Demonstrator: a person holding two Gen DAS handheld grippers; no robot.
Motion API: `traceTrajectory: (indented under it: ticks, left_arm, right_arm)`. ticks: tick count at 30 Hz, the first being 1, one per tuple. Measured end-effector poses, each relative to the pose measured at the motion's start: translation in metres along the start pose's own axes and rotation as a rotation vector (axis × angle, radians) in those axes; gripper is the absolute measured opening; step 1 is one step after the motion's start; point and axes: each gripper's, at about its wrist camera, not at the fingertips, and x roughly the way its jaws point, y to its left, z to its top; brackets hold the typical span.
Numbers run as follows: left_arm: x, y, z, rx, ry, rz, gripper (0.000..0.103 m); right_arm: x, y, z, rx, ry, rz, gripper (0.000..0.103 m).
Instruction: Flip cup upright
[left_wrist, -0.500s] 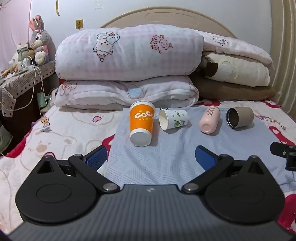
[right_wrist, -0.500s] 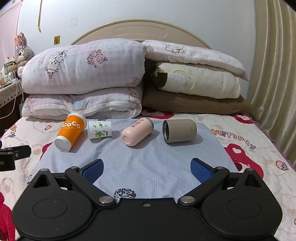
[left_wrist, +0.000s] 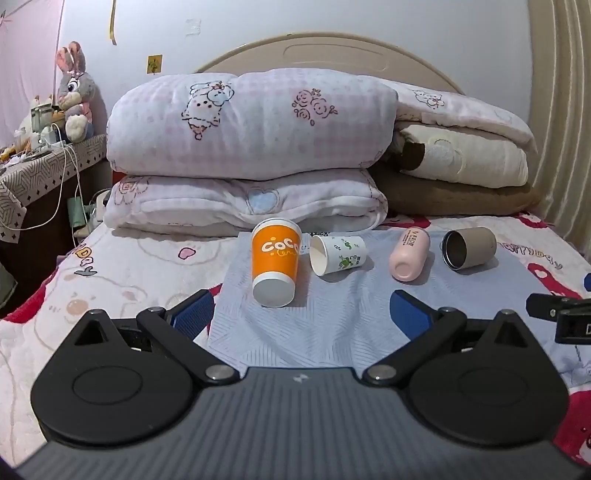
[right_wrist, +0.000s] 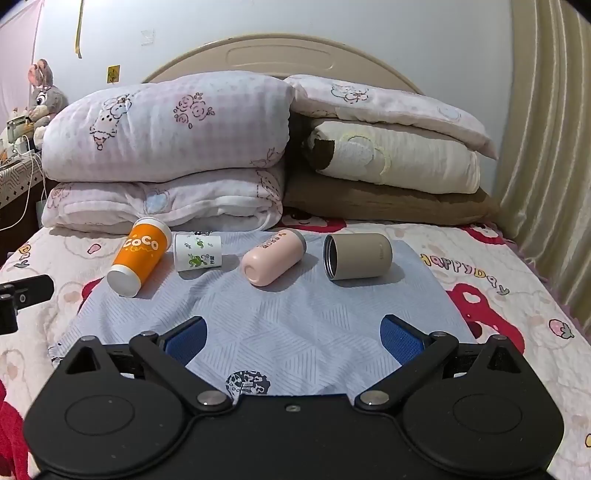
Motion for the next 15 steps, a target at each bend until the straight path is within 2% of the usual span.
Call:
traceTrajectory:
  ticks: [15]
  left_arm:
    - [-0.0019, 0.0003, -0.0028, -0.008, -0.043, -0.009, 0.103]
  right_arm:
    - [0.0010, -0.0012, -0.0005, 0.002, 0.002, 0.001, 0.102]
